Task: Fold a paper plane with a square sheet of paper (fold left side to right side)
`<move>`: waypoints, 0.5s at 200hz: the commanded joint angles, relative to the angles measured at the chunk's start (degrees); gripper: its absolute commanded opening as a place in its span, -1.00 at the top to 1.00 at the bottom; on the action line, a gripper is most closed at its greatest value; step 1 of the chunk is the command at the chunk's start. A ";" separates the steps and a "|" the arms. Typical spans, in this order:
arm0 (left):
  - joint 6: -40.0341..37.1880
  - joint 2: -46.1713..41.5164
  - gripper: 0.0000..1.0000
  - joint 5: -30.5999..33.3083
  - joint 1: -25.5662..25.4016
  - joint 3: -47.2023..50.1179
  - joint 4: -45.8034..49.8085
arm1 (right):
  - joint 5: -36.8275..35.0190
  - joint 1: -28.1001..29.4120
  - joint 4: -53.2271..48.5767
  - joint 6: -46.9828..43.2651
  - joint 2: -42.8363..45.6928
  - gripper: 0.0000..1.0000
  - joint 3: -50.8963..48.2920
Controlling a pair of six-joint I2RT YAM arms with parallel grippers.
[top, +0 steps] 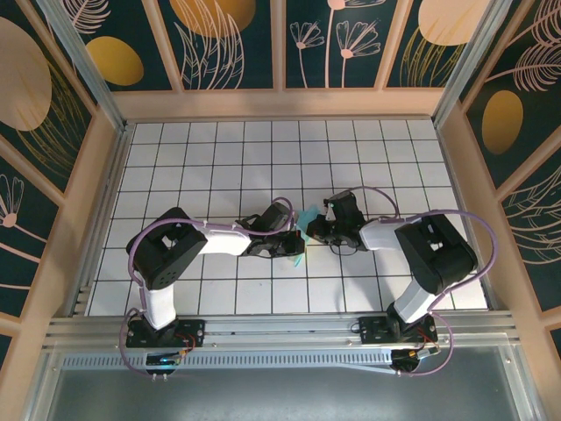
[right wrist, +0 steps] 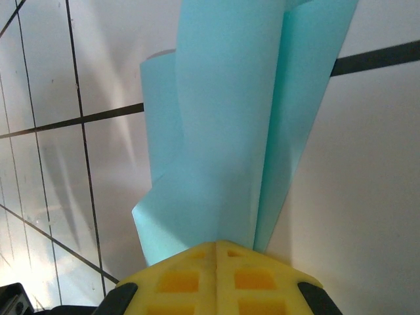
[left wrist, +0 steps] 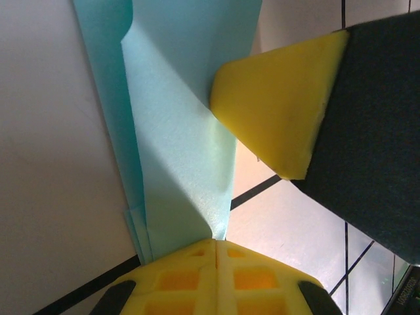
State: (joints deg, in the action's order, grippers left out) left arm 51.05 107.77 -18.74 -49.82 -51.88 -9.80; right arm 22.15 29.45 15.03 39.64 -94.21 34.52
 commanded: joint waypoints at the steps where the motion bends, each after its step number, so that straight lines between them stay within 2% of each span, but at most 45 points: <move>1: -1.54 3.77 1.00 5.48 0.16 1.25 9.95 | -3.03 -0.52 -1.97 -2.02 -1.69 1.00 1.60; 100: -2.08 4.67 1.00 5.95 0.20 1.95 10.66 | -2.20 -5.96 -4.11 -5.66 -5.74 1.00 6.48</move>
State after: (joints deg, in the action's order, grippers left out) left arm 50.33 108.36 -16.16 -49.82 -52.53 -10.33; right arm 24.95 26.24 12.51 36.58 -97.43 38.59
